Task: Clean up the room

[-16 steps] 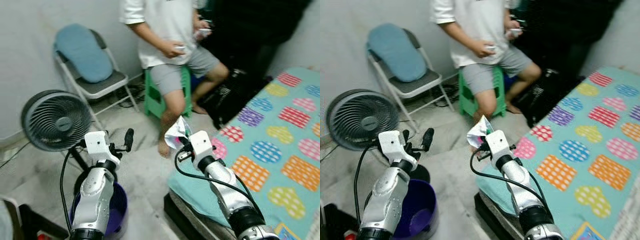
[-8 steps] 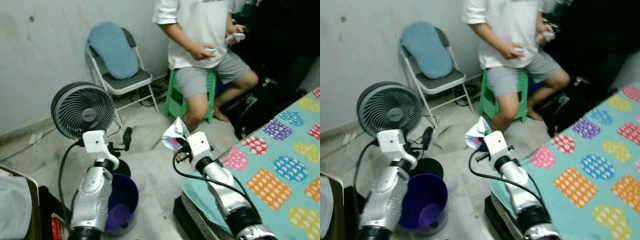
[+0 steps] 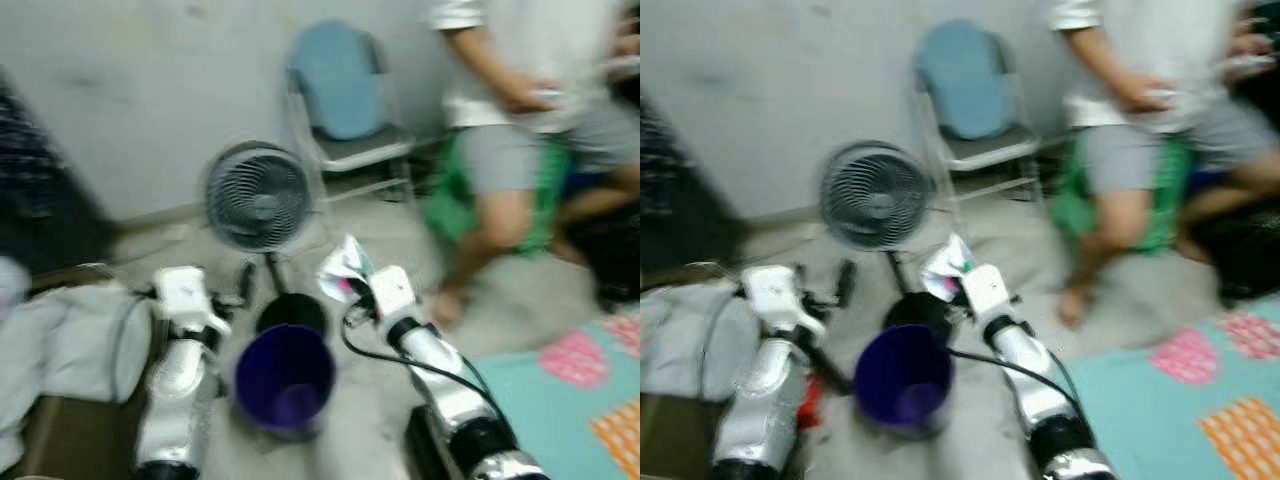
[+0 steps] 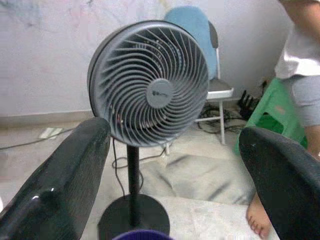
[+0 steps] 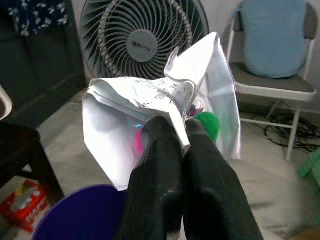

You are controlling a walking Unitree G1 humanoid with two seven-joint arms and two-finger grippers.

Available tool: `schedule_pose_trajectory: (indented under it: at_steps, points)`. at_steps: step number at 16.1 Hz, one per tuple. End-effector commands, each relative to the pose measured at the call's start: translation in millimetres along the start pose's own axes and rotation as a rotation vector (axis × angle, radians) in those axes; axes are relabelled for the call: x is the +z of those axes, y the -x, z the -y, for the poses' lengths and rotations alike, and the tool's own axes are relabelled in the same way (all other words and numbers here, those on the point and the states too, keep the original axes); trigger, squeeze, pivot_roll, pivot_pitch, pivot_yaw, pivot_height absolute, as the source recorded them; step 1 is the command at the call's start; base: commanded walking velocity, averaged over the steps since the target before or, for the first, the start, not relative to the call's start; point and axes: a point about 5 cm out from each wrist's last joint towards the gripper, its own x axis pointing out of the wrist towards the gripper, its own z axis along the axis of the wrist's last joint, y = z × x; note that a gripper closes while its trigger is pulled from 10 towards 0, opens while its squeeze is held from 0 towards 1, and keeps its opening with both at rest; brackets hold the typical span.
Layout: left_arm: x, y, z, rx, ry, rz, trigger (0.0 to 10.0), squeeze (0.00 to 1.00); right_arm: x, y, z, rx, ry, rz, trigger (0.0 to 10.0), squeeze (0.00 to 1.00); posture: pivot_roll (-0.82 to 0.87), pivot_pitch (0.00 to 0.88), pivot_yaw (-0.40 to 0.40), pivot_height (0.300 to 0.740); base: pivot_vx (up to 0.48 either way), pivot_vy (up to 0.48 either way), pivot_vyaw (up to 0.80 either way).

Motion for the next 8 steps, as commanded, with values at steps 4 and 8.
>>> schedule_pose_trajectory:
  at_steps: [4, 8]
  points:
    - [6.3, 0.6, -11.4, 0.032, -0.029, 0.015, 10.0, 0.00, 2.4, 4.4, -3.0, -0.008, -0.014, 0.029, 10.0, 0.00, -0.19, 0.000, 0.104, 0.740, 0.000, 0.000, 0.80]
    - [10.5, 6.9, -10.9, 0.008, -0.057, 0.009, 10.0, 0.00, 4.2, 7.0, 0.1, -0.044, -0.059, 0.032, 10.0, 0.00, -0.17, 0.000, 0.113, 0.740, 0.000, 0.000, 0.17]
